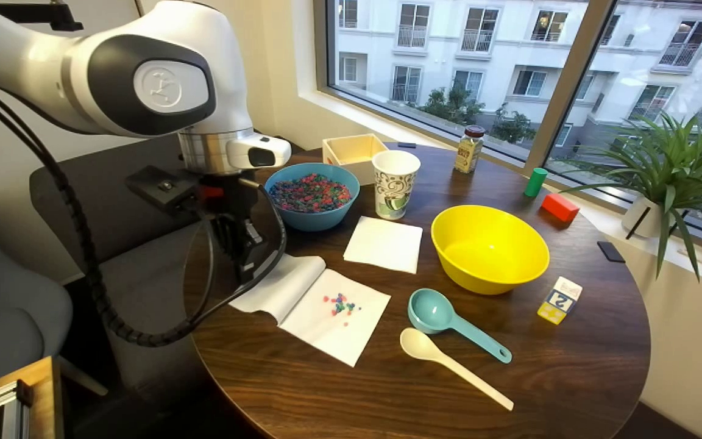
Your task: Put some of the contents of the blue bowl onto the napkin and then fold the napkin to cover the contents
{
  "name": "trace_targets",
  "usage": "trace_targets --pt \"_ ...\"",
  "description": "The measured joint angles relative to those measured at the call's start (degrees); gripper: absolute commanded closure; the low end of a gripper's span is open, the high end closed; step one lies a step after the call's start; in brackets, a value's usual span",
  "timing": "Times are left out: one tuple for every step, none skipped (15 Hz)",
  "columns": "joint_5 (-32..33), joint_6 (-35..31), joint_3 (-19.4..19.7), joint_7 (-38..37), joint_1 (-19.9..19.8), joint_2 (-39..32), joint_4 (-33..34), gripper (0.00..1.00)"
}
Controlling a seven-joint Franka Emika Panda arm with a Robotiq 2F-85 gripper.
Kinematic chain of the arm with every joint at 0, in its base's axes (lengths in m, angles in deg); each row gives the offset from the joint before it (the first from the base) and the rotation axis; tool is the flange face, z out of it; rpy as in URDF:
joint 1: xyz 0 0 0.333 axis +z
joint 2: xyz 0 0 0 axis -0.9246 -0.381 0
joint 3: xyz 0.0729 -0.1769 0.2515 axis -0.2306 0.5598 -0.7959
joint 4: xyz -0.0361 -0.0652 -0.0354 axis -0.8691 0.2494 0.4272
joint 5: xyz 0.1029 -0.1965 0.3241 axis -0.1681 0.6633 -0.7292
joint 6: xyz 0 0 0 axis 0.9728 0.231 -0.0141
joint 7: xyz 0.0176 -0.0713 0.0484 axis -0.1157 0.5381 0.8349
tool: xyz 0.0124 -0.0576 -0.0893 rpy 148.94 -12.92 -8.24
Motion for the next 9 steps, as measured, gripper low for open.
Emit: trace_targets --pt "0.00 0.00 0.07 0.00 -0.01 0.05 0.24 1.00" --pt "0.00 0.00 0.22 0.00 -0.03 0.21 0.54 1.00" --pt "0.00 0.00 0.39 0.04 -0.09 0.54 0.79 1.00" --pt "0.00 0.00 0.56 0.10 -0.18 0.95 1.06 1.00" --pt "0.00 0.00 0.77 0.17 -0.23 1.39 1.32 0.74" --pt "0.00 0.00 0.95 0.31 -0.25 1.76 1.56 0.72" --pt "-0.07 0.00 1.03 0.60 -0.27 2.04 1.74 0.66" --pt "-0.28 0.00 1.04 0.95 -0.26 2.14 1.87 0.58" --pt "-0.46 0.00 1.03 1.26 -0.19 2.11 1.91 0.51"
